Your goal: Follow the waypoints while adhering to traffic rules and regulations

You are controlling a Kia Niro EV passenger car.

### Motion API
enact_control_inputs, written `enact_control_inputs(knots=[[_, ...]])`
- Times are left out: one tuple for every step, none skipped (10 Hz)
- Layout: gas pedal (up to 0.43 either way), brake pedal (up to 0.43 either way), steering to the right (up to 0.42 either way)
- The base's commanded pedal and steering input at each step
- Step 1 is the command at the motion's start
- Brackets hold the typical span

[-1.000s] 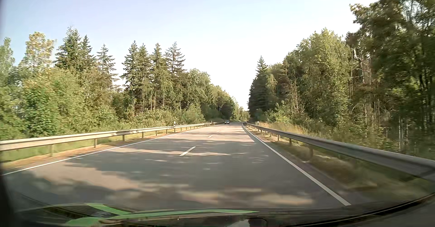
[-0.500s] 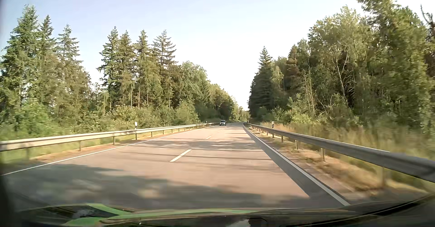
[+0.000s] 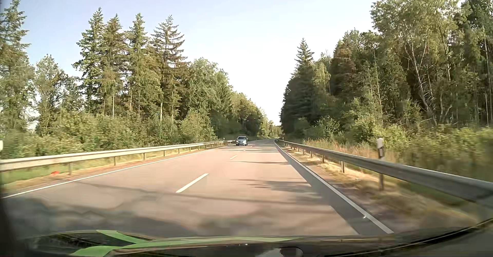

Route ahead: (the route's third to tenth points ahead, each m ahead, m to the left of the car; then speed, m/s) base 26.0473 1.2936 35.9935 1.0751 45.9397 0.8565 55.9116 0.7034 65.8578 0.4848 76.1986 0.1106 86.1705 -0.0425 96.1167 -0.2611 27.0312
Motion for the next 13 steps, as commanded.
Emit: enact_control_inputs(knots=[[0.287,0.0,0.002],[0.287,0.0,0.002],[0.287,0.0,0.002],[0.287,0.0,0.001],[0.287,0.0,0.001],[0.287,0.0,0.001],[0.287,0.0,0.001],[0.287,0.0,0.001],[0.287,0.0,0.001],[0.287,0.0,0.001],[0.287,0.0,0.0],[0.287,0.0,0.0],[0.287,0.0,0.0]])
